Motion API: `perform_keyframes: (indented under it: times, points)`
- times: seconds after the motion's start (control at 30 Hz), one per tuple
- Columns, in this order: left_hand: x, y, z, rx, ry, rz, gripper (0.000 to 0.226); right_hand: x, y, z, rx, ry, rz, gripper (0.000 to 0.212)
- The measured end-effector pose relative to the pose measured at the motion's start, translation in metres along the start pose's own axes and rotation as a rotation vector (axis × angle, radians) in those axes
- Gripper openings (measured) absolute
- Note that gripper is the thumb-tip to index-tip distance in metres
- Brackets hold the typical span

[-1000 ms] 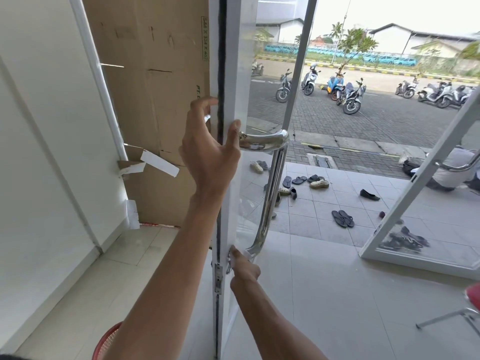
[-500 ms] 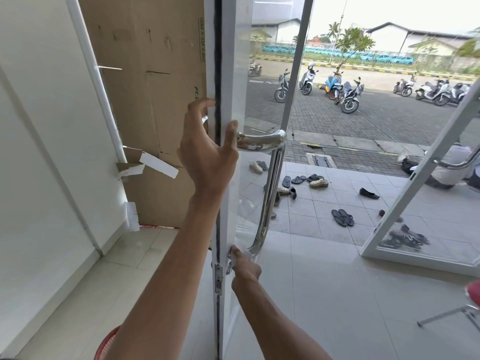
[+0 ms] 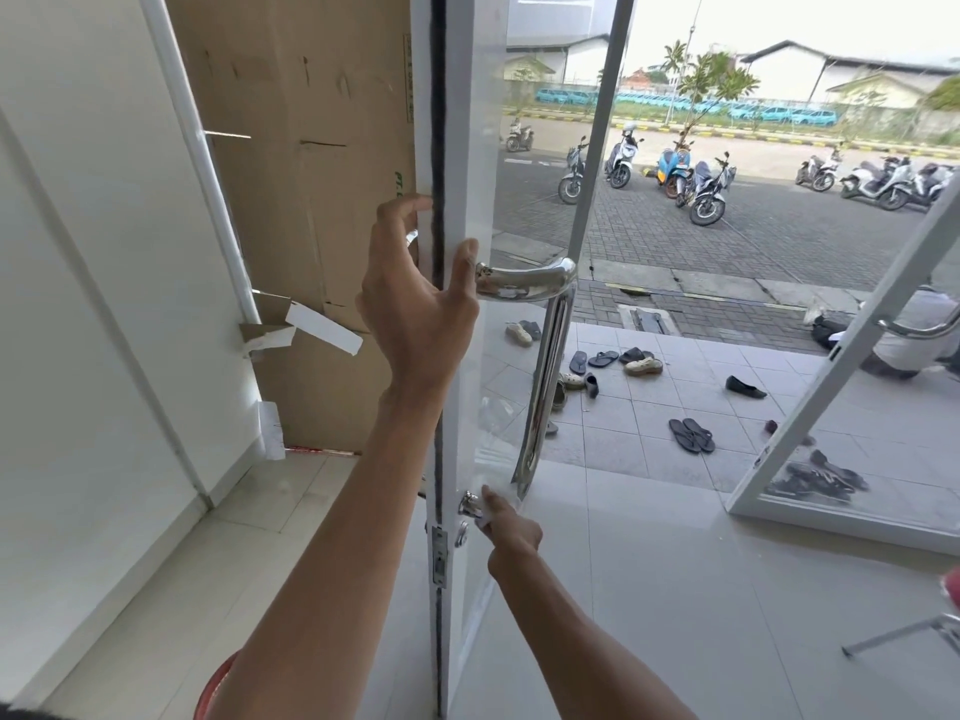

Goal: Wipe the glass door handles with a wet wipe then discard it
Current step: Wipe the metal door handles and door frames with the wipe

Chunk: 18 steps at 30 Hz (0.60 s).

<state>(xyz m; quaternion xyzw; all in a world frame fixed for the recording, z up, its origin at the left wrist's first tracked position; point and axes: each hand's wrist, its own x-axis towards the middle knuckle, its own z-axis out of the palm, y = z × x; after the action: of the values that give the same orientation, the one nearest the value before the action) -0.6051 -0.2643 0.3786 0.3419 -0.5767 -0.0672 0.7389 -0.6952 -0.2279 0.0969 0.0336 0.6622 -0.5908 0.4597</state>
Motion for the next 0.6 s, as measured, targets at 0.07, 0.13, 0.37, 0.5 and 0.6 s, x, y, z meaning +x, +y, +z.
perform_keyframes:
  times: [0.07,0.13,0.37,0.5,0.6]
  points:
    - [0.000,0.000,-0.001,-0.011,0.002,-0.005,0.042,0.014,0.002,0.001,-0.025,0.012,0.024,0.105]
    - [0.000,0.001,-0.001,-0.016,-0.001,-0.005,0.042,0.017,-0.009,-0.004,-0.030,0.005,0.043,0.091]
    - [0.000,0.002,-0.001,0.002,-0.016,0.009,0.042,0.045,-0.072,-0.025,-0.405,-0.019,-0.334,0.040]
    - [-0.001,0.004,-0.001,0.009,-0.009,0.018,0.042,0.021,-0.111,-0.025,-0.657,-0.075,-0.645,0.022]
    - [-0.002,0.006,-0.001,0.003,-0.016,0.006,0.042,-0.001,-0.131,-0.016,-0.647,-0.036,-0.849,0.022]
